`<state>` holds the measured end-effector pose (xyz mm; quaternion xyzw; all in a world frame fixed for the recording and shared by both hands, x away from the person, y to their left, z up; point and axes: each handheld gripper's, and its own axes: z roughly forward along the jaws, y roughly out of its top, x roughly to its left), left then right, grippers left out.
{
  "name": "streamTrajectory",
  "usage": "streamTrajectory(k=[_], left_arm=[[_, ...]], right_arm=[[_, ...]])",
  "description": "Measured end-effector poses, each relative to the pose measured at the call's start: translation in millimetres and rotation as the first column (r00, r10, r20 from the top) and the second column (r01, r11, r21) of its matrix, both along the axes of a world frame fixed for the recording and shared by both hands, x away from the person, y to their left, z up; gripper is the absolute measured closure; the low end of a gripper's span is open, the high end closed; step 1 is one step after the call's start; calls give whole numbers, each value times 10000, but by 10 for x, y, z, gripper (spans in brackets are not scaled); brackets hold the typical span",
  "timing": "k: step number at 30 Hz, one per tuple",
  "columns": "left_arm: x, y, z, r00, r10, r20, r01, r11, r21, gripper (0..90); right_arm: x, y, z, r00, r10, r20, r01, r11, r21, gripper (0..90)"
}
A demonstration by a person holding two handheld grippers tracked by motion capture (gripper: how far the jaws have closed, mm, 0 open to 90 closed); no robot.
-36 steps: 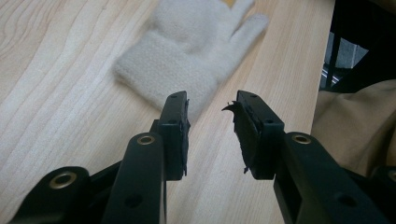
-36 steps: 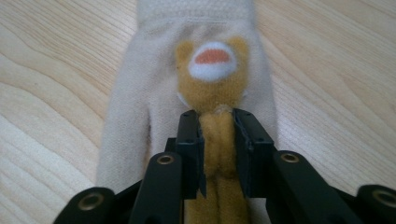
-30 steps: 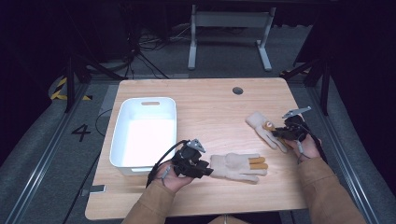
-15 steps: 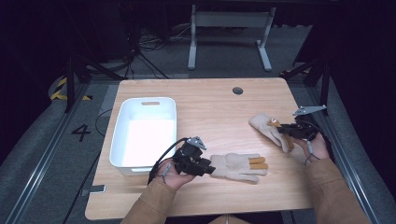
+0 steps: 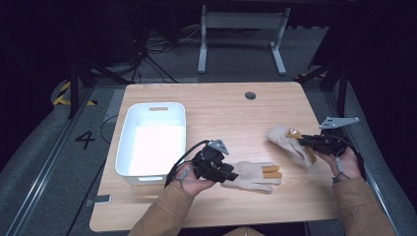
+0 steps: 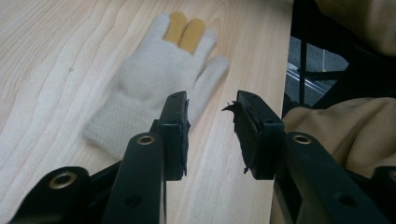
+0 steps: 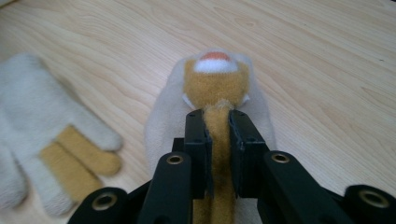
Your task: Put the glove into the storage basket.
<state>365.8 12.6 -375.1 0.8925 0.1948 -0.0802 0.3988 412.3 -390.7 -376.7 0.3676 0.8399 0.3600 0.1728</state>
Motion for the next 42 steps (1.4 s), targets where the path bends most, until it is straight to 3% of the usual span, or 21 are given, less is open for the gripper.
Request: streamTrajectory(k=[5, 11, 25, 33, 42], left_arm=[[42, -30, 31, 9998, 135, -118, -134, 9999, 66, 651], [72, -27, 50, 9999, 156, -69, -156, 9999, -42, 652], [74, -13, 107, 9999, 143, 82, -141, 9995, -275, 647], [68, 25, 133, 9996, 194, 194, -186, 9990, -402, 641], [63, 30, 129, 9999, 69, 107, -63, 9984, -567, 641]], right_arm=[[-125, 16, 92, 9993, 320, 189, -321, 9995, 33, 793], [-222, 52, 174, 9937, 1091, 273, -1090, 9940, -39, 793], [-375, 220, 294, 9743, 2208, 455, -2214, 9752, 73, 793], [-413, 399, 308, 9529, 2998, 464, -3009, 9535, 182, 793], [-458, 599, 288, 9155, 3999, 428, -4018, 9142, 528, 793]])
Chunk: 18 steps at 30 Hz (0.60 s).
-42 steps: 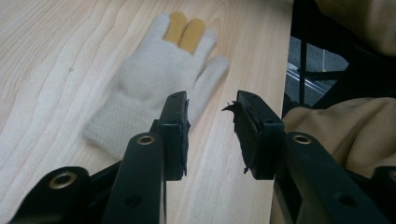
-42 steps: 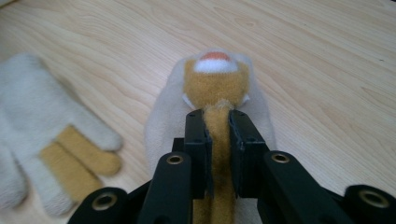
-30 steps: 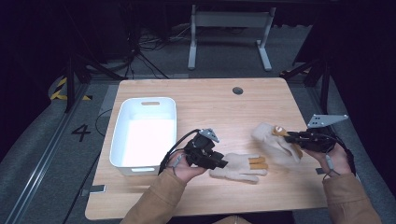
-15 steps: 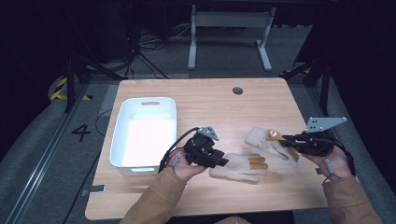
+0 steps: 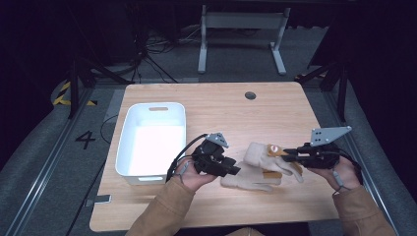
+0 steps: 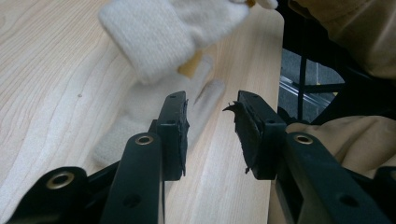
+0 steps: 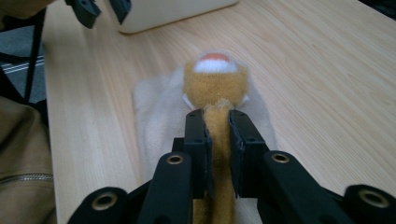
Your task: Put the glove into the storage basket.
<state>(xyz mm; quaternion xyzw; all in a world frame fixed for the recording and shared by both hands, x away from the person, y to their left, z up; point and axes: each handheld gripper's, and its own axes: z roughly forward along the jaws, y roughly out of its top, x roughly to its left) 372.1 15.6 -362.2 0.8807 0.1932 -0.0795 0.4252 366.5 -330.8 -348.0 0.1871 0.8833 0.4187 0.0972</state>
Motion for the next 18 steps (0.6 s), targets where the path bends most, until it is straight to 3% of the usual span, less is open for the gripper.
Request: streamTrajectory(k=[11, 18], left_arm=[[20, 4, -34, 9999, 114, -72, -115, 9999, -56, 629], [-1, 72, -29, 9990, 447, 54, -446, 9990, -94, 623]], right_arm=[[-28, 172, -46, 9977, 674, 47, -674, 9977, -26, 793], [-3, 264, -77, 9945, 1047, -8, -1047, 9945, 3, 792]])
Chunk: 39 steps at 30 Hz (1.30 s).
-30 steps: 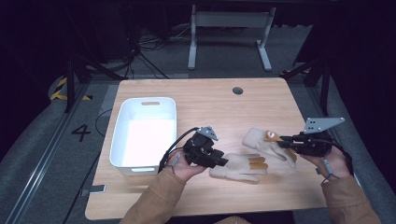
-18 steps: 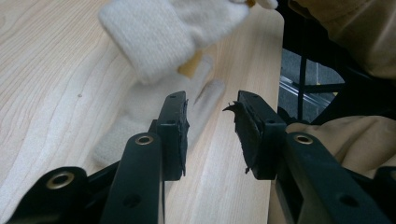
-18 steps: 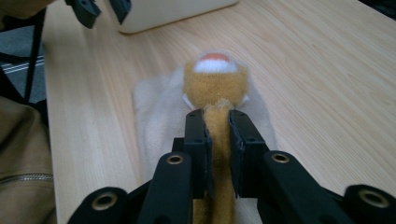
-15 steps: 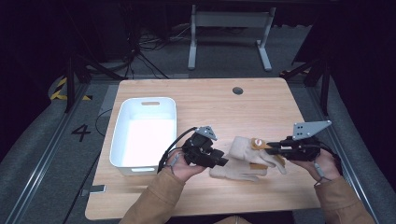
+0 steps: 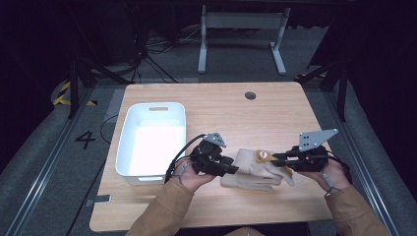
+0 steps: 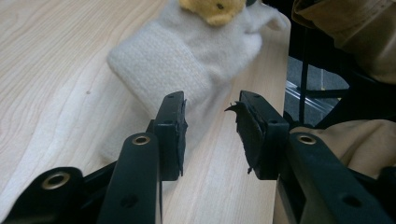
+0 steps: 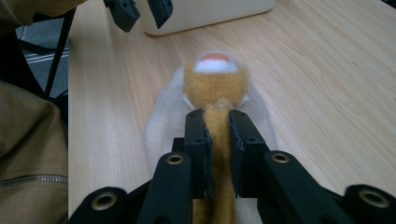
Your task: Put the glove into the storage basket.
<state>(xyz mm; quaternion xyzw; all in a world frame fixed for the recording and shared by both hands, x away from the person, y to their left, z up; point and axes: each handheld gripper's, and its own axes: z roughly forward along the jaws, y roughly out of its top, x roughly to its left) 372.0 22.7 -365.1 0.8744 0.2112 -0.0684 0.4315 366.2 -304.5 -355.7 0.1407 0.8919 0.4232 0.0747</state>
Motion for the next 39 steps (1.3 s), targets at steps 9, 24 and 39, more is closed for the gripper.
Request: streamTrajectory(k=[9, 24, 39], left_arm=[[-42, 105, -29, 9994, 349, -32, -348, 9993, 148, 613], [-64, 127, -63, 9990, 437, -116, -434, 9988, 229, 612], [-59, 83, -96, 9991, 398, -113, -393, 9982, 450, 612]], right_arm=[[88, 200, -79, 9976, 674, -140, -677, 9975, -183, 791], [155, 373, -250, 9885, 1443, -448, -1469, 9872, -625, 789], [242, 339, -412, 9873, 1200, -1037, -1322, 9839, -1199, 774]])
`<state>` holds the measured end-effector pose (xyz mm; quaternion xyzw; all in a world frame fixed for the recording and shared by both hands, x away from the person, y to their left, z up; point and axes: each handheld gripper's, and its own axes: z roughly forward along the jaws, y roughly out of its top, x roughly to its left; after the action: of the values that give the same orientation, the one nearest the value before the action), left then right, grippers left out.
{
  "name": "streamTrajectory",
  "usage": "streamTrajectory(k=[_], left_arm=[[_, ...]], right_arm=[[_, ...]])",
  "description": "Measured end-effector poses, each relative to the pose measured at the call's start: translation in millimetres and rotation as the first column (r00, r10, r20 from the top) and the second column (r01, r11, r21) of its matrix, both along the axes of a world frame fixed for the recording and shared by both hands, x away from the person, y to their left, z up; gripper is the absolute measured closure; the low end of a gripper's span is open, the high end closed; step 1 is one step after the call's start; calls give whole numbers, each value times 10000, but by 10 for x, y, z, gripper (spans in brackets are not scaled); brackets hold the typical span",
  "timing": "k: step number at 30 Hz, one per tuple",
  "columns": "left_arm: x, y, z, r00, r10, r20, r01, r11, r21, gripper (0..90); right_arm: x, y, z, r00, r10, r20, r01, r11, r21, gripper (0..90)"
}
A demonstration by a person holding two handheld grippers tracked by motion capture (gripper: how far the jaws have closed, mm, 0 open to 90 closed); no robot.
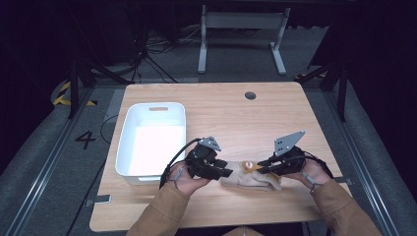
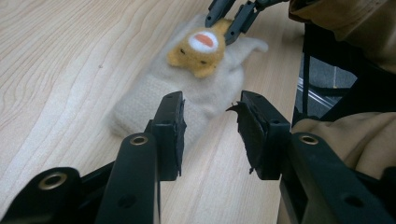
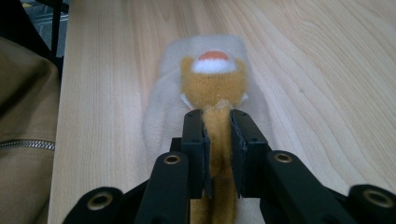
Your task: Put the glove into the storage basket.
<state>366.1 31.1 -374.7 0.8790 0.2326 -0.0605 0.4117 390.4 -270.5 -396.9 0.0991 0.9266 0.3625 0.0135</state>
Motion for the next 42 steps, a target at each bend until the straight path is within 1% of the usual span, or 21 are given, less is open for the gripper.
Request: streamTrajectory(k=[4, 9, 11, 14, 15, 18, 22, 26, 30, 34, 36, 37, 40, 41, 42], left_arm=[[14, -2, -18, 10000, 80, 33, -80, 9999, 122, 611], [18, -28, -33, 9999, 84, 68, -86, 9997, 247, 606], [18, -46, -37, 9999, 63, 80, -65, 9995, 293, 605], [23, -72, -41, 9999, -6, 123, 2, 9994, 350, 595], [24, -79, -40, 9999, 23, 134, -28, 9993, 368, 589], [38, -102, -37, 9999, 25, 135, -31, 9990, 442, 585], [44, -136, -31, 9998, -52, 176, 45, 9991, 416, 566], [50, -159, -21, 9995, -91, 288, 82, 9995, 320, 529], [59, -162, -20, 9995, -20, 312, 12, 9997, 257, 514], [68, -150, -16, 9993, 154, 352, -160, 9997, 173, 501], [71, -143, -14, 9989, 219, 421, -223, 9997, 96, 495], [73, -138, -13, 9988, 252, 430, -256, 9996, 76, 489], [77, -121, -13, 9983, 251, 530, -252, 9997, 2, 456], [78, -120, -14, 9984, 233, 508, -230, 9997, -73, 451], [81, -119, -14, 9985, 197, 512, -190, 9997, -128, 443]], right_arm=[[14, -8, -31, 9999, -73, -100, 71, 9998, -170, 767], [14, 1, -79, 9998, -147, -92, 143, 9987, -486, 741], [17, -3, -107, 9995, -255, -211, 242, 9978, -616, 685], [26, -7, -155, 9977, -511, -449, 475, 9959, -765, 537], [25, -12, -163, 9973, -490, -538, 450, 9963, -727, 510], [4, -34, -140, 9976, -579, -372, 558, 9970, -544, 448], [-19, -82, -92, 9956, -896, -265, 890, 9958, -214, 427], [-44, -141, -36, 9906, -1361, -99, 1363, 9906, 131, 419], [-66, -190, 20, 9862, -1654, 93, 1647, 9851, 502, 422], [-98, -227, 83, 9766, -2103, 449, 2063, 9752, 805, 436], [-106, -256, 119, 9736, -2234, 477, 2178, 9708, 1001, 439], [-108, -269, 134, 9704, -2363, 499, 2301, 9673, 1071, 439], [-103, -317, 179, 9579, -2833, 464, 2772, 9548, 1077, 440], [-94, -337, 186, 9516, -3038, 465, 2977, 9487, 1066, 442], [-85, -362, 194, 9434, -3288, 429, 3230, 9405, 1053, 442]])
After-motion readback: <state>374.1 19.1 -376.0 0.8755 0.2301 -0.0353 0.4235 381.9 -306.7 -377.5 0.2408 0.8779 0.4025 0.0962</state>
